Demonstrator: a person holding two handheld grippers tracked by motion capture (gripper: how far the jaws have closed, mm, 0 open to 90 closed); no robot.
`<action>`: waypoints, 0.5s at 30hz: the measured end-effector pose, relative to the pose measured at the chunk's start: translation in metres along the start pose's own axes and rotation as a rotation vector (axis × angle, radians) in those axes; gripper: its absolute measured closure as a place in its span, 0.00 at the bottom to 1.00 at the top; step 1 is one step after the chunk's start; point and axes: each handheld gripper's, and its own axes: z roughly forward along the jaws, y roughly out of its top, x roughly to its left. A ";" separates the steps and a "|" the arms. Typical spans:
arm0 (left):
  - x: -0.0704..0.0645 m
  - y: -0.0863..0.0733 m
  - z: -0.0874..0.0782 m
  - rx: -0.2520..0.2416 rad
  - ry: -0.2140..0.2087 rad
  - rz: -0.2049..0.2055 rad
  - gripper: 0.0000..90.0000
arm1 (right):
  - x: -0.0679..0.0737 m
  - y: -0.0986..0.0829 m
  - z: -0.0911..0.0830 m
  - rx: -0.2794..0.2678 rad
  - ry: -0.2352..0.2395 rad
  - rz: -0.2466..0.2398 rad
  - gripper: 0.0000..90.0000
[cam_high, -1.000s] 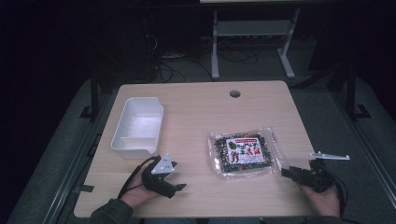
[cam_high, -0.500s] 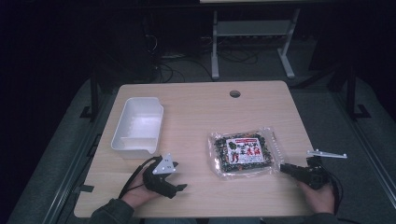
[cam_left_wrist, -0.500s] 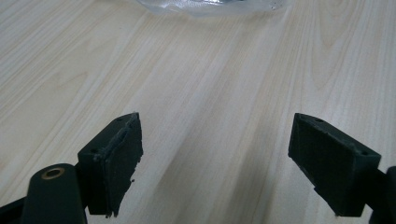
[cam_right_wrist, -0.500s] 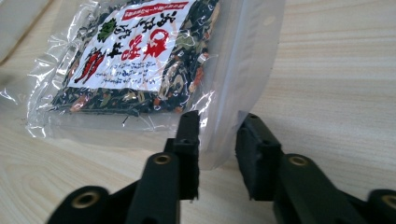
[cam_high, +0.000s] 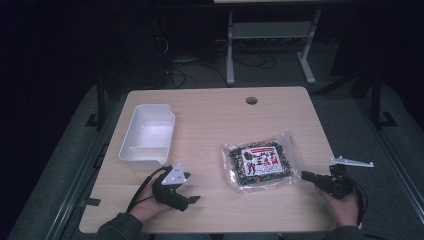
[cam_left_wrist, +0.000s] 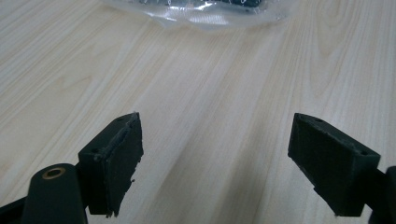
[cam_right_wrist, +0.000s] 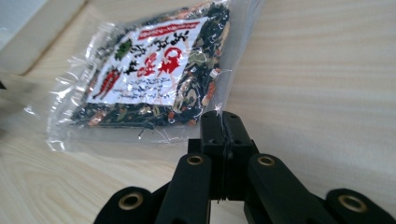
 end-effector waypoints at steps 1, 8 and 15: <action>0.000 0.000 0.000 0.000 0.000 0.000 0.19 | 0.002 0.002 -0.002 -0.013 0.010 -0.011 0.99; 0.001 0.000 -0.001 -0.010 -0.002 -0.010 0.19 | 0.017 0.016 -0.003 0.000 0.067 -0.105 0.99; 0.003 0.004 -0.005 -0.055 -0.009 -0.039 0.19 | 0.039 0.032 -0.007 0.025 0.151 -0.233 0.99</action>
